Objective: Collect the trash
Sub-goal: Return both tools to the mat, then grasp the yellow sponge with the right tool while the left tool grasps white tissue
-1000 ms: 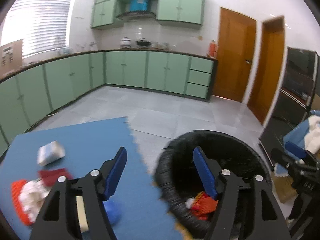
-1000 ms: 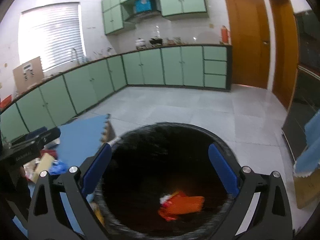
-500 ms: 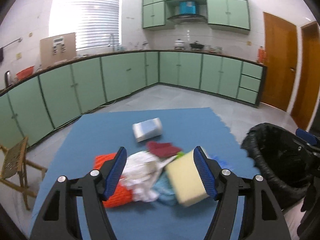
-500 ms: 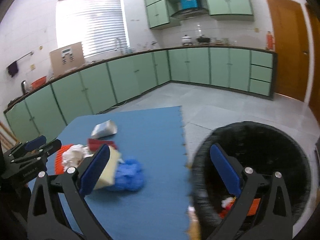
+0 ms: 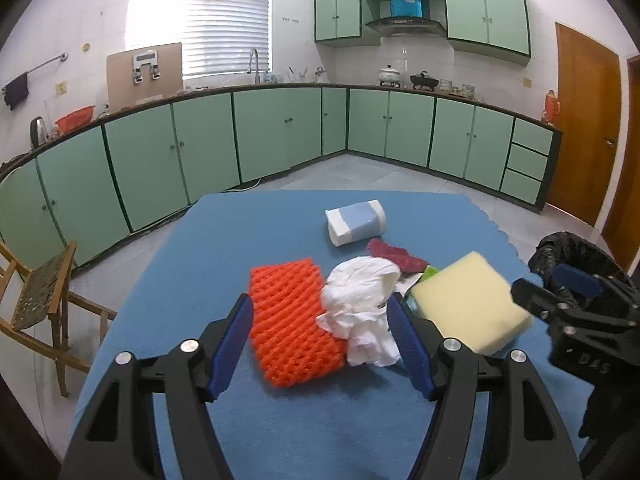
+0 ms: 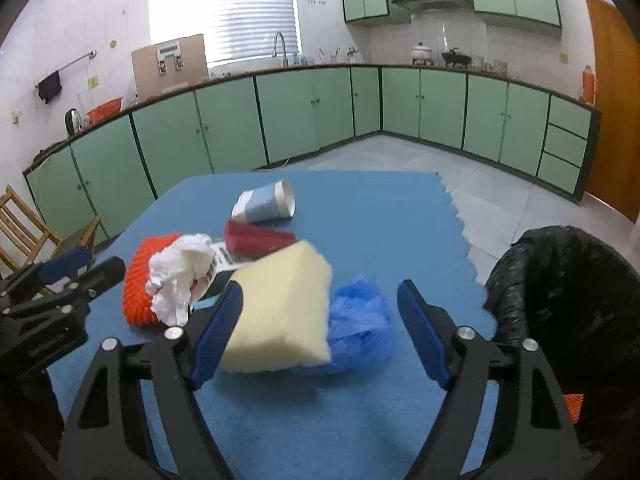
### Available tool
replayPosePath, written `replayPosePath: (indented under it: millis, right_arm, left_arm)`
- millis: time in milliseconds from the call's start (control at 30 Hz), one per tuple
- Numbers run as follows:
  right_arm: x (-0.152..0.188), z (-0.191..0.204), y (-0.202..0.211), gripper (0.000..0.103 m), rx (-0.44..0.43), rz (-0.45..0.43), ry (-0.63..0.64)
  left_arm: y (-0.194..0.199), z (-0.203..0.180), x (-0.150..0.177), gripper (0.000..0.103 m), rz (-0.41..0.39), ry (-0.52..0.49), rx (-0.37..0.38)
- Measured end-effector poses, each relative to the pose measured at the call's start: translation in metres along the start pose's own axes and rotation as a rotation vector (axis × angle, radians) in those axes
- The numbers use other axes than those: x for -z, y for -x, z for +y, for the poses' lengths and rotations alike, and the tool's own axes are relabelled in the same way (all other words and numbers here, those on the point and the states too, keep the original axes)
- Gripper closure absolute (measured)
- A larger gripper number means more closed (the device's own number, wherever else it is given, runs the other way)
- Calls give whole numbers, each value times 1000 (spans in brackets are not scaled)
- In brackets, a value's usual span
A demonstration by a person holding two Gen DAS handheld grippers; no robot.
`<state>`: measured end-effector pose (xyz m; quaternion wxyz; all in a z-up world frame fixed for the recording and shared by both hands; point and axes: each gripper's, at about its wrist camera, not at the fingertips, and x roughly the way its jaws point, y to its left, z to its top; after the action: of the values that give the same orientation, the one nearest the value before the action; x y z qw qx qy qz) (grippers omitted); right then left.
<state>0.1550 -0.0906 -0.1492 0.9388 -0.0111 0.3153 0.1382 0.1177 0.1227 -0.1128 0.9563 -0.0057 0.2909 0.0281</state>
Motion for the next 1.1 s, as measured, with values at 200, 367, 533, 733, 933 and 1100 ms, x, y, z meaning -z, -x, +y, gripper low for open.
replayPosePath:
  millis: [200, 367, 533, 733, 933, 1100]
  right_arm:
    - [9, -1, -16, 45, -37, 42, -18]
    - [10, -2, -16, 68, -103, 51, -23]
    - [7, -5, -11, 72, -129, 35, -40]
    - [-6, -8, 0, 73, -126, -20, -46]
    - [-17, -18, -7, 73, -109, -26, -60]
    - [-24, -27, -11, 73, -106, -34, -70]
  left_arm:
    - [-7, 9, 6, 35, 23, 13, -9]
    - [-13, 10, 11, 35, 41, 19, 0]
    - [-16, 2, 12, 35, 50, 15, 15]
    - [-17, -2, 8, 35, 40, 16, 32]
    - [-26, -13, -2, 35, 32, 15, 59]
    - [-47, -22, -8, 43, 41, -2, 64]
